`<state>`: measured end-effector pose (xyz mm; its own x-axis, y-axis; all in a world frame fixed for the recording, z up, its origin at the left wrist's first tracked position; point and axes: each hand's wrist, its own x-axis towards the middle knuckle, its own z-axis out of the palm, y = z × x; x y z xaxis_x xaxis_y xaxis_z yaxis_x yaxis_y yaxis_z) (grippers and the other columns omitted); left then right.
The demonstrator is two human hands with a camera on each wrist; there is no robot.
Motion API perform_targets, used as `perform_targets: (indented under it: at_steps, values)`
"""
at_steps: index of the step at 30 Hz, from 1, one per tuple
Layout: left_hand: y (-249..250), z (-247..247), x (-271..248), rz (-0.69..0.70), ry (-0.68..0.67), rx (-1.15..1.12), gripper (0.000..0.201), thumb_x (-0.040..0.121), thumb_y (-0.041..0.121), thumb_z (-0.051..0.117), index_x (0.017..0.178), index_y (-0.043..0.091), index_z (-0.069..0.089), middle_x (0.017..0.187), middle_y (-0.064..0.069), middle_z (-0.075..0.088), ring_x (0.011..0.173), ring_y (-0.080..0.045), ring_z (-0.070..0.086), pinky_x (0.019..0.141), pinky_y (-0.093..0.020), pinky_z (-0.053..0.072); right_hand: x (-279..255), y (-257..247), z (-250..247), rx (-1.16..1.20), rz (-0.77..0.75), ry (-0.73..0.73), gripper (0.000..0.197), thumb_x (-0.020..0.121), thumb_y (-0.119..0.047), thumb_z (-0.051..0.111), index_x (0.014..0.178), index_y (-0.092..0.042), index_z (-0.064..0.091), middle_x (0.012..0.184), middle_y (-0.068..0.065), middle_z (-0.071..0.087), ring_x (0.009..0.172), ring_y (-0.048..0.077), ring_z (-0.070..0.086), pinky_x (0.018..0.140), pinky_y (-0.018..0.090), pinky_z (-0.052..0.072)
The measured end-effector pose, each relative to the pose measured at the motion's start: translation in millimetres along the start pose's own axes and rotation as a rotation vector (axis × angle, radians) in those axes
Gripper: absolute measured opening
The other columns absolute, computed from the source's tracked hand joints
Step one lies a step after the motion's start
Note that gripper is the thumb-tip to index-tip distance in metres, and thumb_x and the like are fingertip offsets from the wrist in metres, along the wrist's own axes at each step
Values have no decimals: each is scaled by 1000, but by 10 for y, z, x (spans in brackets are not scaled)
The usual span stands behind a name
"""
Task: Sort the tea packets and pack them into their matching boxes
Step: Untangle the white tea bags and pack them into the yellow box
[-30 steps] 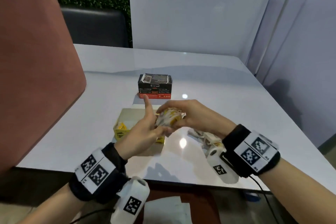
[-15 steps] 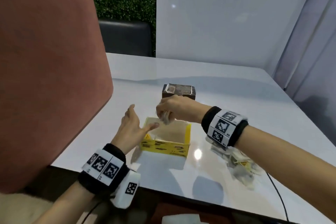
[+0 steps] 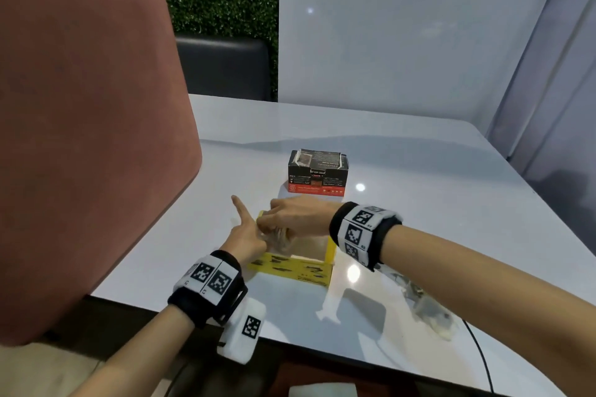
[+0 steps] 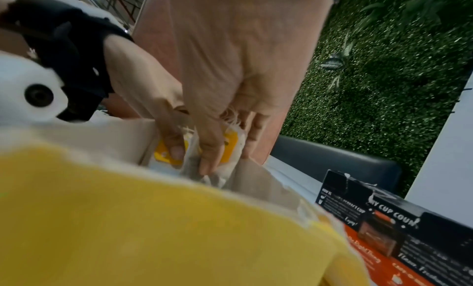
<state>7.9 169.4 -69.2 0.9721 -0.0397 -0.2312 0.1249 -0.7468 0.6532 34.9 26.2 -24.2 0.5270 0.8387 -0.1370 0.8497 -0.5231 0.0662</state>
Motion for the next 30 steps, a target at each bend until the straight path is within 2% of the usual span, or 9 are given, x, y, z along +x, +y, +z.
perform_targets:
  at_steps: [4,7,10,14,19,22,24,27,30]
  values:
    - [-51,-38,19,-22,-16,-41,106,87,5,54,135,17,-40,115,-22,61,99,-33,60,82,-33,47,101,10,143,-61,36,52,39,95,-15,49,132,-10,40,116,17,52,100,33,55,75,32,42]
    - [-70,-65,16,-19,-34,-80,108,85,3,55,136,16,-39,110,-22,63,97,-34,61,84,-37,48,110,36,165,-32,-29,137,34,93,-13,53,126,-5,46,111,16,58,101,30,50,75,26,38]
    - [-78,-66,10,-18,-26,-77,108,84,5,56,137,14,-37,114,-23,61,102,-35,60,90,-41,48,134,86,186,-88,-51,242,23,89,-6,53,112,-2,54,100,15,60,91,29,50,77,36,43]
    - [-53,-29,10,-26,-52,-96,107,83,7,57,139,15,-34,120,-22,58,105,-34,58,94,-42,46,226,142,255,-99,76,354,27,76,3,61,102,-2,55,95,14,55,81,25,48,70,37,47]
    - [-70,29,66,-27,-63,-104,107,83,8,56,139,19,-35,128,-20,54,112,-34,54,96,-40,44,274,79,211,-124,159,237,36,82,3,53,117,4,47,108,19,51,93,29,47,80,40,46]
    - [-76,70,83,-39,-14,-100,99,86,8,50,141,19,-31,119,-20,59,105,-34,57,85,-35,45,244,89,209,-122,155,155,57,73,-5,67,123,6,42,113,21,48,97,32,47,84,40,43]
    - [-78,100,83,-42,20,-126,92,89,7,45,141,18,-30,117,-20,60,102,-34,58,79,-32,43,231,120,226,-132,171,156,59,75,-9,67,127,3,41,116,19,47,99,29,46,86,39,43]
    - [-111,127,112,-43,26,-221,90,90,4,43,142,20,-28,121,-20,57,106,-33,57,88,-33,43,136,157,172,-95,192,211,51,87,-2,52,135,-1,36,124,19,46,105,27,46,92,38,43]
    - [-149,142,156,-33,38,-297,92,87,-4,42,143,25,-25,119,-21,58,106,-34,56,97,-43,44,-43,197,22,-3,221,258,75,78,-6,70,141,-5,30,133,16,42,116,25,42,99,32,37]
